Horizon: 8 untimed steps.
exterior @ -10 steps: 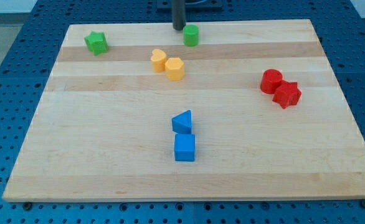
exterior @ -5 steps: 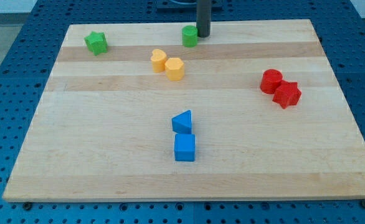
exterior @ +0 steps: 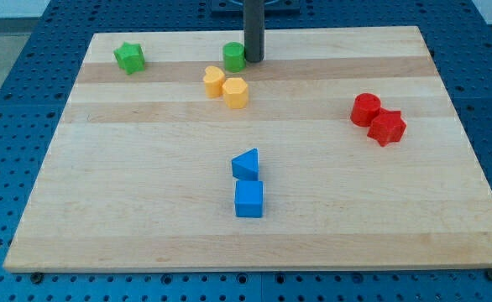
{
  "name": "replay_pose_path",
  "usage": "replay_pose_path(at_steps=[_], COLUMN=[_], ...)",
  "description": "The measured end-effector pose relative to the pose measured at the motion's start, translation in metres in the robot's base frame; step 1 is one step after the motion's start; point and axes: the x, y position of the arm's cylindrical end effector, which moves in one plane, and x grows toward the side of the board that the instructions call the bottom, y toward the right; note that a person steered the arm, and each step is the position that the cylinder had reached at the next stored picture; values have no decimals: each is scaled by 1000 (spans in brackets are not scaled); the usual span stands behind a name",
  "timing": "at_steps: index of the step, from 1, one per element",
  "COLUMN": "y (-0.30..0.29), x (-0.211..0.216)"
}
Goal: Push green circle into green star
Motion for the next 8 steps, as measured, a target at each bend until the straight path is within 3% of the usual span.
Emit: replay_pose_path(at_steps=[8], y=[-103], x=[10])
